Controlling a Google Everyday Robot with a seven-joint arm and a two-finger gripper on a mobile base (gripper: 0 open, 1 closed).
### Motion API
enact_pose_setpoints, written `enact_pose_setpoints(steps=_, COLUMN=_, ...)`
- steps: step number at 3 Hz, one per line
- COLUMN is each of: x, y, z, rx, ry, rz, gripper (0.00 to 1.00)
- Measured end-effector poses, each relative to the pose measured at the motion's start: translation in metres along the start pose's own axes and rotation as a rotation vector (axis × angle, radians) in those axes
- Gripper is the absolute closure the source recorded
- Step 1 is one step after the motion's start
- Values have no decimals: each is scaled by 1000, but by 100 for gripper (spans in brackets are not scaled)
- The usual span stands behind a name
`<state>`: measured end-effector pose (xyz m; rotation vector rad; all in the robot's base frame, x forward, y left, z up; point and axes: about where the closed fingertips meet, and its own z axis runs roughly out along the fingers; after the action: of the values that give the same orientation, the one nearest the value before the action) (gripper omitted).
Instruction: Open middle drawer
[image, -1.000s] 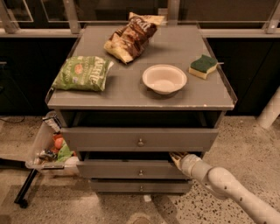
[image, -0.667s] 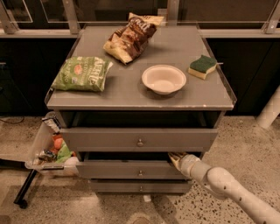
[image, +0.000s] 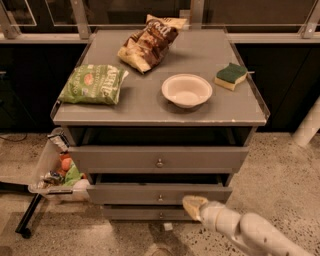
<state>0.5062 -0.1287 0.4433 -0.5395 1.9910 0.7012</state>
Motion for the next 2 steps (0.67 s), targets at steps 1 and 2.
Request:
enact_pose_setpoints(steps=1, x=18, y=45, z=-18, rx=-53, ry=54, rz=120, gripper=100)
enact_pose_setpoints(steps=2, x=20, y=50, z=-16, rx=-61, ry=58, rz=119, gripper=100)
